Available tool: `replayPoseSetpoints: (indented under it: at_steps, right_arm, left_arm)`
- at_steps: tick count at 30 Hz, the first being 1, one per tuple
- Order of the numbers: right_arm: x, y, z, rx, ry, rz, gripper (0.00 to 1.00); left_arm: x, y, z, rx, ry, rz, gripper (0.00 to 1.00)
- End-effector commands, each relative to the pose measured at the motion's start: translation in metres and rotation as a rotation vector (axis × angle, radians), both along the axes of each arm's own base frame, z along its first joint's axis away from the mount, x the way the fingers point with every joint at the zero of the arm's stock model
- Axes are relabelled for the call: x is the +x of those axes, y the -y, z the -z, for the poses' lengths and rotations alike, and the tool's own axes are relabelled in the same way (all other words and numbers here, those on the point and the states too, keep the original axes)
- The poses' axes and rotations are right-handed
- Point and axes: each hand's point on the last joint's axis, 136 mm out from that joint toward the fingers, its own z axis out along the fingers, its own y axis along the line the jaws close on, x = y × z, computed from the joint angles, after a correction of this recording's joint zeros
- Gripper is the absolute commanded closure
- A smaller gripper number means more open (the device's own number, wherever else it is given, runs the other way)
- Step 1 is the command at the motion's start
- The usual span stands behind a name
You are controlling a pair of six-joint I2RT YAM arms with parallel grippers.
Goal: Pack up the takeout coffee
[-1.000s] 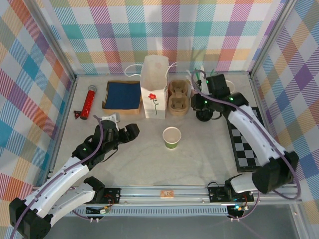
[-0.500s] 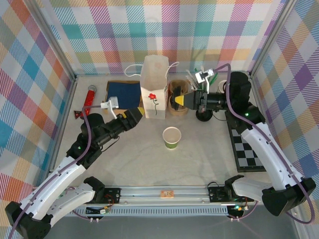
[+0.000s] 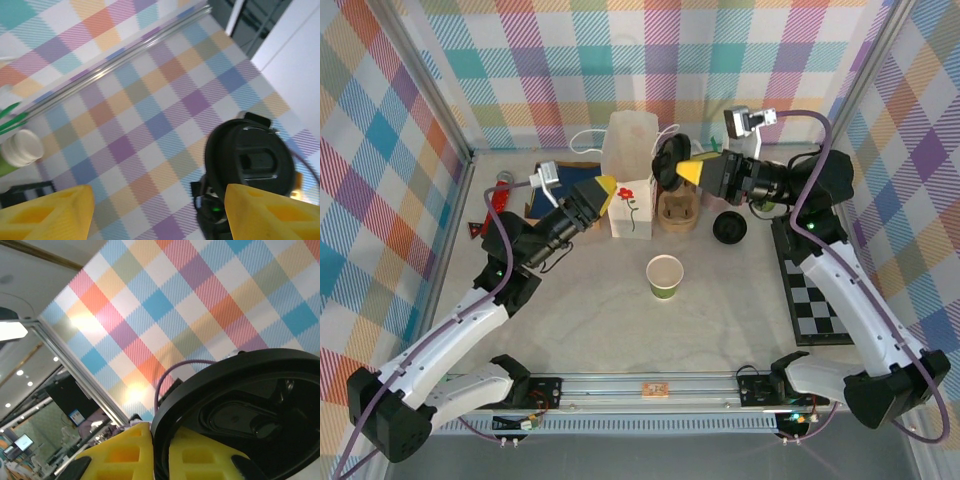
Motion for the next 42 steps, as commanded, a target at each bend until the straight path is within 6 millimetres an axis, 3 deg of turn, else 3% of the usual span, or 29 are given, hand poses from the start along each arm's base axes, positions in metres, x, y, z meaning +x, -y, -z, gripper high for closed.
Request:
replayPoseSetpoints:
  at_steps: [1, 10, 21, 42]
  right_arm:
    - [-0.008, 0.006, -0.035, 0.133, 0.059, -0.016, 0.9]
    - [0.003, 0.002, -0.035, 0.218, 0.042, -0.035, 0.9]
    - [0.007, -0.011, -0.019, 0.212, 0.026, -0.054, 0.9]
    - [0.015, -0.014, -0.012, 0.26, 0.001, -0.082, 0.91]
  left_arm:
    - [-0.018, 0.001, -0.042, -0.124, 0.102, 0.069, 0.31]
    - [-0.025, 0.023, -0.052, -0.2, 0.108, 0.16, 0.37]
    - [-0.024, 0.03, -0.058, -0.258, 0.101, 0.188, 0.41]
    - [-0.02, 0.035, -0.055, -0.313, 0.083, 0.217, 0.49]
